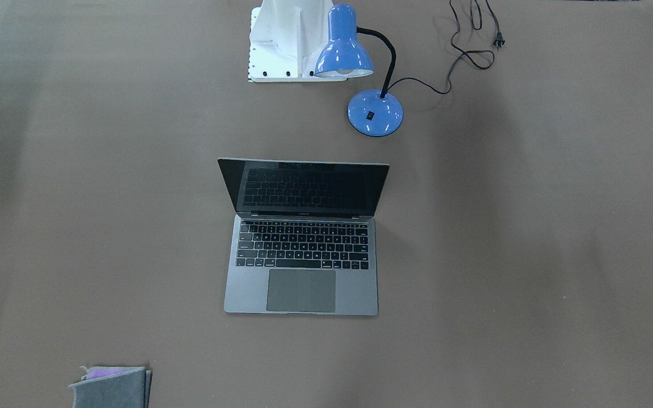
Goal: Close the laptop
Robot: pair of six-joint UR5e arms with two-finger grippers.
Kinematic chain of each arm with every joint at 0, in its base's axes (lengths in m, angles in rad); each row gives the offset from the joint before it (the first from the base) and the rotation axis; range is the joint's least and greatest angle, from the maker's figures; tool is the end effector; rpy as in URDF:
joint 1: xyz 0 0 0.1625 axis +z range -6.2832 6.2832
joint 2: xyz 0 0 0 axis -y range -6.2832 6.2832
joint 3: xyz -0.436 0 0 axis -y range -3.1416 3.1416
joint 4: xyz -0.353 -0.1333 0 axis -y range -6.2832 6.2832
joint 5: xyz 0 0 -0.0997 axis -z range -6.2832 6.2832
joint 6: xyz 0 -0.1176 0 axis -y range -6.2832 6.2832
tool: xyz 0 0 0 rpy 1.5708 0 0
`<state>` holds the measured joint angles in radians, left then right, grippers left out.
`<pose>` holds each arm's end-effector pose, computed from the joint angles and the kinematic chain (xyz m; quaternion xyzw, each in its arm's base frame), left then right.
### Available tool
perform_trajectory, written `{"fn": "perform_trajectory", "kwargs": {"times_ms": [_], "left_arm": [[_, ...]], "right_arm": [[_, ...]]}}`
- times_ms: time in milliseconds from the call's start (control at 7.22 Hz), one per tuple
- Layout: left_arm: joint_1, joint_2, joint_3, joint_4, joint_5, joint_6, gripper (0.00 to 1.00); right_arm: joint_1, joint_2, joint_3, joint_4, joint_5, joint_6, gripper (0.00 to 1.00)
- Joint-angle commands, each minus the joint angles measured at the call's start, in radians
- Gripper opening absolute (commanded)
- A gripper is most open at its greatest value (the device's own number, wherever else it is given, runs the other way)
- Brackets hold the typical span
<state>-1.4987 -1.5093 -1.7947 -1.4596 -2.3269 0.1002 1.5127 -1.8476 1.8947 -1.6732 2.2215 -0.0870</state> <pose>-0.0218 -0.4282 0.6209 0.0290 0.3686 0.0894 0.9248 0.0429 -0.3309 0.6642 -0.0216 -0.3199 -0.0598 0.9453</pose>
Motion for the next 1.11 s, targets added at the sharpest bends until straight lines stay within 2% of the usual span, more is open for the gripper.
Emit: {"fn": "perform_trajectory", "kwargs": {"times_ms": [0, 138, 277, 554, 692, 969], "left_arm": [[0.000, -0.028, 0.003, -0.002, -0.008, -0.004, 0.99], [0.000, -0.029, 0.000, -0.004, -0.008, -0.005, 0.99], [0.000, -0.040, 0.008, -0.004, -0.005, -0.007, 0.99], [0.000, -0.063, 0.005, -0.007, -0.006, -0.002, 0.99], [0.000, -0.074, 0.012, -0.057, -0.006, -0.002, 0.99], [0.000, -0.086, 0.046, -0.293, -0.003, -0.004, 0.99]], "right_arm": [[0.000, -0.002, 0.009, 0.001, 0.000, 0.000, 1.00], [0.000, 0.001, 0.020, 0.003, 0.001, 0.000, 1.00], [0.000, 0.001, 0.033, 0.051, 0.000, 0.003, 1.00], [0.000, -0.001, 0.032, 0.197, -0.008, 0.001, 1.00], [0.000, -0.001, 0.030, 0.264, -0.003, 0.012, 1.00], [0.000, 0.028, 0.033, 0.293, 0.004, 0.016, 1.00]]}}
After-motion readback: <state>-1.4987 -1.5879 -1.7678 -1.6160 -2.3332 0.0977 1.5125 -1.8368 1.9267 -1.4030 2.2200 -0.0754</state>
